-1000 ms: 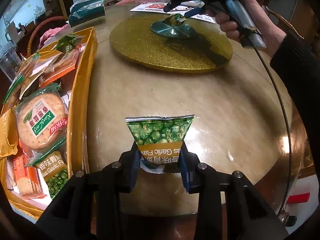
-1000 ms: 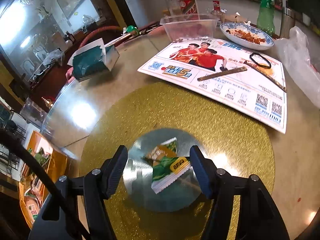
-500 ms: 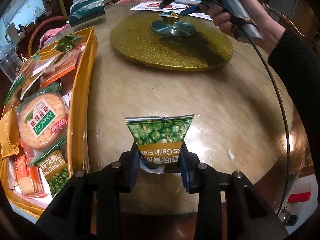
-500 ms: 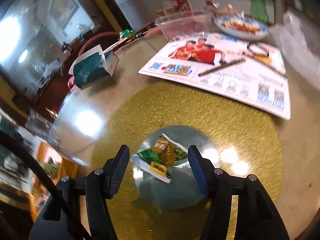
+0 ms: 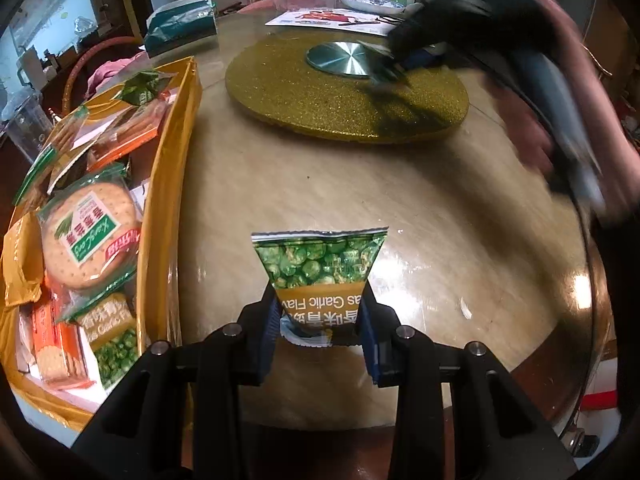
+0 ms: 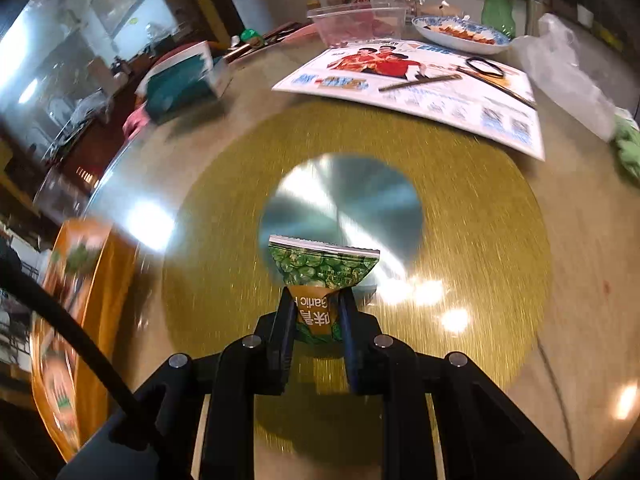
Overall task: Organize snacks
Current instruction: 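Carry both green-pea packets into the tray box and open both tools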
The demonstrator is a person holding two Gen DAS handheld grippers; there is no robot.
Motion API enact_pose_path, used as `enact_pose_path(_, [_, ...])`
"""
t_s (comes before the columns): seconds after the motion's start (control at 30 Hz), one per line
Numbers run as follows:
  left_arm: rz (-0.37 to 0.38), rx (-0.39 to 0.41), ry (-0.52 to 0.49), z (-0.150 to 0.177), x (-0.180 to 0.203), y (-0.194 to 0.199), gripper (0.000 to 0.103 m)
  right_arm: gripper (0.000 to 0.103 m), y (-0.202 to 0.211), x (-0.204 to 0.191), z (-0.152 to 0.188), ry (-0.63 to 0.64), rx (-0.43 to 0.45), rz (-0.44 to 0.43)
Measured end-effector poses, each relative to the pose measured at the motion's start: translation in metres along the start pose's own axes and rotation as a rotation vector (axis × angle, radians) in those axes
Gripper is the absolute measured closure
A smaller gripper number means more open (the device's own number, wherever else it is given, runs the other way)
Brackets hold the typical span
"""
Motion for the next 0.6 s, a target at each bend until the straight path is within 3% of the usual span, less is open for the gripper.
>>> enact_pose_path(0.2, [-0.010, 0.019, 0.001, 0.019, 0.006, 0.006, 0.066, 0.084, 0.031, -0.007, 0.102, -0.010, 0.029, -0.131])
enact_pose_path(0.37, [0.005, 0.037, 0.014, 0.036, 0.011, 0.012, 0.066, 0.084, 0.051, -0.023, 0.169, 0.017, 0.068, -0.188])
enact_pose_path(0.6, [0.086, 0.055, 0.113, 0.053, -0.005, 0.021, 0.067, 0.084, 0.061, -0.047, 0.194, 0.056, 0.093, -0.207])
Point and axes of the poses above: each gripper's, at about its wrist camera, not at the fingertips, and y roughly against the way its jaws point, x to its right, z to its underside, the point moved 6 cm from there along -y, roughly the way its jaws point, and after that the axes turned 11 degrees about -x, right-handed, at the moved point
